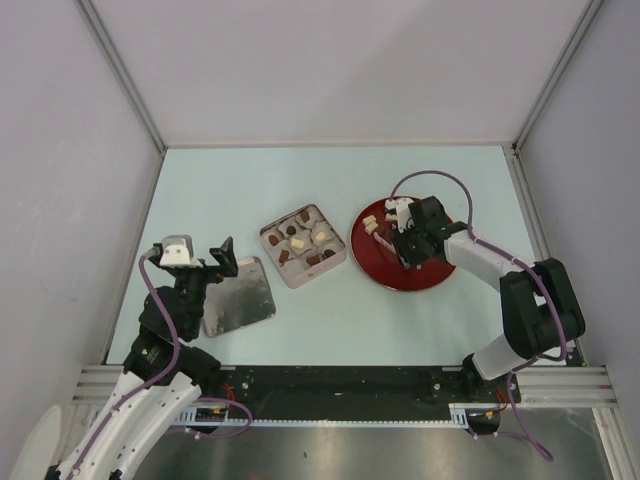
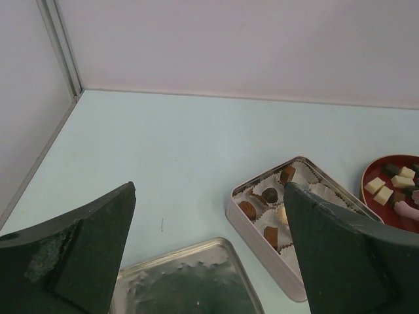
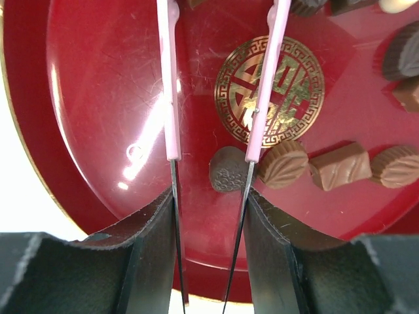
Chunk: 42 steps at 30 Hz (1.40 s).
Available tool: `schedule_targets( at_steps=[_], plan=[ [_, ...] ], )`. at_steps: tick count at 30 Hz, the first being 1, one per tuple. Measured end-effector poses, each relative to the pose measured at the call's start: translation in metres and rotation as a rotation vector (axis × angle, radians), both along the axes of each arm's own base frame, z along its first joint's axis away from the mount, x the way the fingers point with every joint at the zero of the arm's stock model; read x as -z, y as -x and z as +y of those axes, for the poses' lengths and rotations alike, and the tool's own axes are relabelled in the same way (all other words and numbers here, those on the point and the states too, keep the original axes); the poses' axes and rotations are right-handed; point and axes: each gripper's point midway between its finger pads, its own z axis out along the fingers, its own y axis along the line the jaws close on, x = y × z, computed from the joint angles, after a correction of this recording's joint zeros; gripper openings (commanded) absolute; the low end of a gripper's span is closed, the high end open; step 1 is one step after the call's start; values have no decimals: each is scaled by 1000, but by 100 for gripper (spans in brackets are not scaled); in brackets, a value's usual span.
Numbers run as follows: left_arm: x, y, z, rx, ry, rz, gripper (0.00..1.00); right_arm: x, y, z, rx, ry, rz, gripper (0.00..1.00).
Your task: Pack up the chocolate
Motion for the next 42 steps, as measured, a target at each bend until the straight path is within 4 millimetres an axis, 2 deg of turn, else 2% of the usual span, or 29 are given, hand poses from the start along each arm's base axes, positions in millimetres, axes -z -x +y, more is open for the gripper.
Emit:
schedule_targets(
  at_steps=[6, 15, 21, 25, 30, 34, 37, 42],
  plan=[
    [1, 0, 0, 0, -1, 2, 100, 14, 2, 1, -33, 10, 38, 45],
    [1, -1, 0, 0, -3, 6, 100, 13, -6, 6, -59, 4, 27, 43],
    [1, -1, -1, 0, -3, 6, 100, 12, -11, 8, -63, 1, 21, 37],
    [1, -1, 0, 0, -3, 6, 100, 10, -13, 9, -64, 0, 16, 29],
    [1, -1, 0, 0, -3, 6, 100, 9, -8, 9, -64, 4, 32, 20],
    [1, -1, -1, 0, -3, 6, 100, 0, -1, 10, -63, 4, 30, 16],
    [1, -1, -1, 0, -3, 6, 100, -16, 1, 14, -57, -2, -7, 12],
    [2, -1, -1, 0, -4, 8, 100, -43, 4, 20, -42, -10, -83, 12]
  ],
)
